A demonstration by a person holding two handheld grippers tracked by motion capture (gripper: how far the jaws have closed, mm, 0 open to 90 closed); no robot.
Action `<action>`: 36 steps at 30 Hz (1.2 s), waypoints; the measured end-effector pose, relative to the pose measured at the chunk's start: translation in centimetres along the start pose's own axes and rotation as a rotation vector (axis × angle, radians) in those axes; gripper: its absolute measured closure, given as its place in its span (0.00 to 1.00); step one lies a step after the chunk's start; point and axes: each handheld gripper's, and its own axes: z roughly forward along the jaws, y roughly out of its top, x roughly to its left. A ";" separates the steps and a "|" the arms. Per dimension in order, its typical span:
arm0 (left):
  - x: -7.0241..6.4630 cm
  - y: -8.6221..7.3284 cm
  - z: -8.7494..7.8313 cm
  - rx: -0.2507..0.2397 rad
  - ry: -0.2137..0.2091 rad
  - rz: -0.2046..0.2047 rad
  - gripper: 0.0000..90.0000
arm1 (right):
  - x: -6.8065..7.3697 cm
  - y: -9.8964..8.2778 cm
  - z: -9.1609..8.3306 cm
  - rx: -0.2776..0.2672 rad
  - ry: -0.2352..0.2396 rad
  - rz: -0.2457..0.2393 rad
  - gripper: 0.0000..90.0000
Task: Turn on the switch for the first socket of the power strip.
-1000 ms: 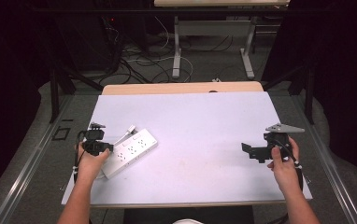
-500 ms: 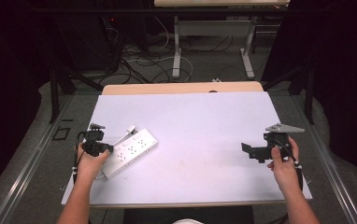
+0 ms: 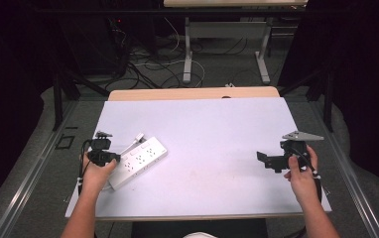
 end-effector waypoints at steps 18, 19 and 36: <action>0.1 -0.1 -0.1 -0.032 0.007 -0.009 1.00 | 0.2 0.1 0.3 0.000 0.005 0.000 0.00; 0.1 -0.1 -0.2 -0.036 0.009 -0.013 1.00 | 0.2 0.0 0.2 0.002 0.006 0.000 0.00; 0.4 -0.2 -1.1 -0.085 -0.020 -0.006 0.95 | 0.2 0.0 0.2 0.009 0.011 0.006 0.00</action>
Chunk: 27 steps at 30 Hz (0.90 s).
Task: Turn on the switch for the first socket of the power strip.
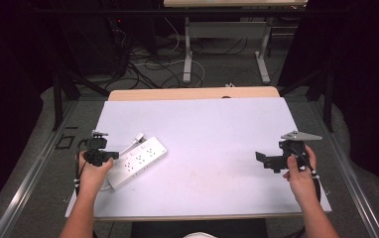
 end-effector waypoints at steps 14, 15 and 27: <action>-0.7 0.1 -0.6 -0.036 -0.031 0.034 0.85 | -0.1 0.0 -0.1 -0.006 -0.002 -0.006 0.00; -0.7 0.1 -0.8 -0.023 -0.041 0.043 0.84 | -0.1 0.0 -0.1 -0.006 -0.001 -0.006 0.00; -1.8 0.1 -1.1 -0.059 -0.076 0.075 0.66 | -0.1 0.0 -0.1 -0.005 -0.002 -0.007 0.00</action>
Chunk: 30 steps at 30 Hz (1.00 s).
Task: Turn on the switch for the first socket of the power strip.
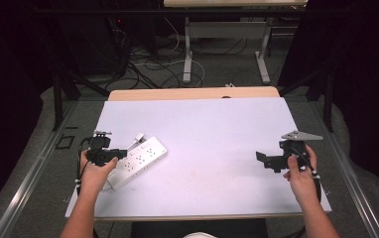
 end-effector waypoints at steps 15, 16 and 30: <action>-2.6 0.2 -0.1 -0.055 -0.052 0.112 0.51 | 0.1 0.0 0.0 0.000 0.006 0.004 0.00; -2.7 0.3 -0.2 -0.047 -0.062 0.125 0.51 | 0.1 0.0 0.0 -0.001 0.006 -0.001 0.00; -4.6 0.2 0.2 -0.101 -0.114 0.257 0.38 | 0.1 0.0 0.0 -0.004 0.001 0.002 0.00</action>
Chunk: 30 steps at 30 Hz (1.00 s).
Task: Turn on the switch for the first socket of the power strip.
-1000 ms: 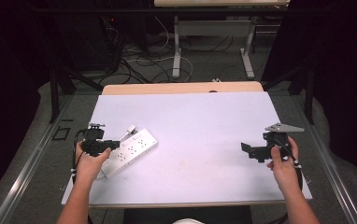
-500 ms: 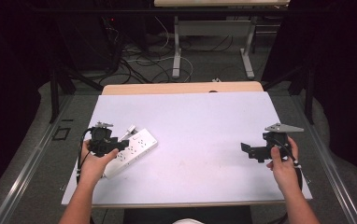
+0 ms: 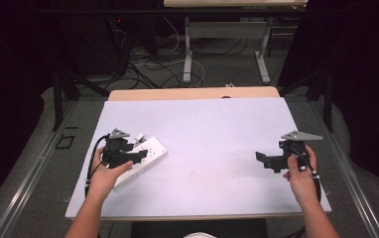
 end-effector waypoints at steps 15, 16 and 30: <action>-1.6 0.1 0.2 -0.050 -0.090 -0.009 0.00 | 0.0 0.0 0.0 0.000 0.005 -0.014 0.00; -1.7 0.1 0.2 -0.063 -0.095 -0.015 0.00 | 0.0 0.0 0.0 0.000 0.005 -0.014 0.00; -2.5 0.5 -0.7 -0.114 -0.118 0.020 0.00 | 0.2 0.0 0.0 0.003 0.008 -0.017 0.00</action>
